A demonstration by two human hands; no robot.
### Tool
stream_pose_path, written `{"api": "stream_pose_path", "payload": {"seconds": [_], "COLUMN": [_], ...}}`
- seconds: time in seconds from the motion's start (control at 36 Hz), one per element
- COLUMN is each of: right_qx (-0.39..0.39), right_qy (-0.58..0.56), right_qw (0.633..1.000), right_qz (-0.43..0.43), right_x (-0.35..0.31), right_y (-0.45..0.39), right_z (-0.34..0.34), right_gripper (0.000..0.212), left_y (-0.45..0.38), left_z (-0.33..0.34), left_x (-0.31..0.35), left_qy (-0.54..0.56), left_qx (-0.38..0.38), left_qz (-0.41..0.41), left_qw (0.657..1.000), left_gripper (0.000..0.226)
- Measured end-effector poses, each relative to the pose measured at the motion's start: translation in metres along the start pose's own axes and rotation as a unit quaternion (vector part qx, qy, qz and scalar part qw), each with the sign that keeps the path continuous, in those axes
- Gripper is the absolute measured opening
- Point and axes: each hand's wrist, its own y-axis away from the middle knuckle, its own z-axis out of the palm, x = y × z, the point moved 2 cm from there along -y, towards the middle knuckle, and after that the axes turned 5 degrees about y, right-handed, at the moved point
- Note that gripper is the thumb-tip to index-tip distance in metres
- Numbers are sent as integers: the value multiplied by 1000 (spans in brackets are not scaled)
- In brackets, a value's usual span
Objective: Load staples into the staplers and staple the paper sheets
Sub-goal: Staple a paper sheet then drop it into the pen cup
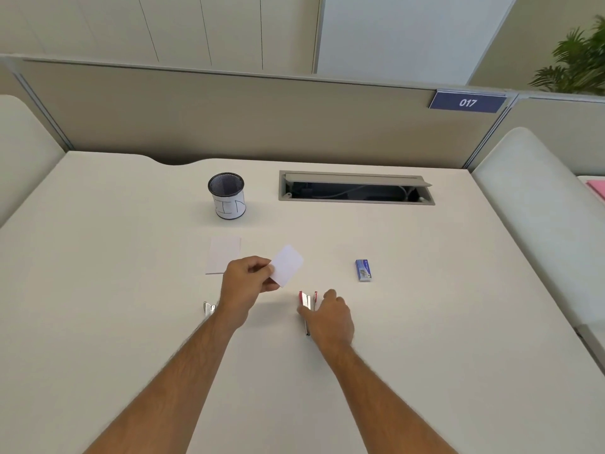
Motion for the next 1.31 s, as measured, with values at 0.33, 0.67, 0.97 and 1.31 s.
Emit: {"api": "stream_pose_path", "payload": {"seconds": [0.33,0.67,0.97,1.31], "right_qx": [33,-114,-190,-183], "right_qy": [111,-445,-518,-492], "right_qw": [990,886,830,847], "right_qz": [-83,-65,-77,-85], "right_x": [-5,-6,-8,-12], "right_y": [-6,-16,-16,-12], "right_z": [13,-12,-18,-24], "right_gripper": [35,12,16,19], "left_y": [-2,-4,-2,8], "left_z": [-5,-7,1,4], "left_x": [0,-2,0,-2], "left_qy": [-21,-52,-72,-117], "left_qx": [10,21,8,-17], "left_qz": [10,19,26,34], "left_qw": [1000,998,997,992], "left_gripper": [8,10,7,13]}}
